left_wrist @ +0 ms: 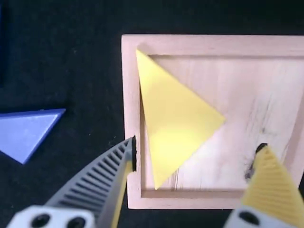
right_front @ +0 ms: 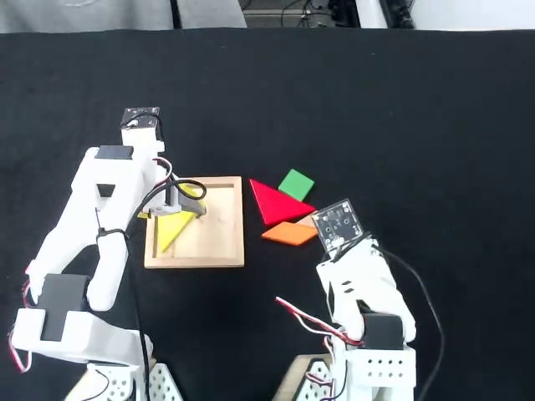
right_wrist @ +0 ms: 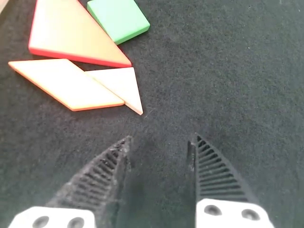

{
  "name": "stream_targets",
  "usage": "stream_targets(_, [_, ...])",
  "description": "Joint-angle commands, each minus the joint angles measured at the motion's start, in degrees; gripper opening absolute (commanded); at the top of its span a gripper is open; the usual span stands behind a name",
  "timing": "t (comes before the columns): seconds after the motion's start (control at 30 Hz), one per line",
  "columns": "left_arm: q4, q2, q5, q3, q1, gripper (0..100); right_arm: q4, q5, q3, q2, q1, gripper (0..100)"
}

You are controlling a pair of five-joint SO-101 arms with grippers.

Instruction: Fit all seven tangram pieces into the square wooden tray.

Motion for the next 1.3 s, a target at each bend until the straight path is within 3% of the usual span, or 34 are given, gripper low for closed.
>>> stream_targets(0.0, [3.5, -3.2, -0.8, -5.4, 2.9, 38, 0.4, 0.6, -0.2, -4.9, -0.7, 19.4])
stream_targets(0.13, [3.7, -5.3, -0.8, -7.1, 9.3, 30, 0.4, 0.6, -0.2, -4.8, -0.7, 19.4])
stream_targets(0.4, [-15.3, -3.0, -0.3, -2.7, 12.4, 2, 0.4, 0.6, -0.2, -4.7, -0.7, 19.4])
stream_targets(0.5, [-16.8, -1.0, -0.3, -1.0, 13.0, 6, 0.4, 0.6, -0.2, -4.7, -0.7, 19.4])
stream_targets(0.93, [-17.7, 6.8, -0.8, -0.2, 12.0, 6, 0.4, 0.7, -0.2, -4.7, -0.7, 19.4])
stream_targets(1.07, [-12.7, 6.5, -1.1, -0.9, 11.8, 7, 0.4, 0.7, -0.2, -4.7, -0.7, 19.4])
stream_targets(1.27, [-8.7, 6.1, -9.1, -0.7, 10.3, 6, 0.4, 0.7, -0.2, -4.7, -0.7, 19.4])
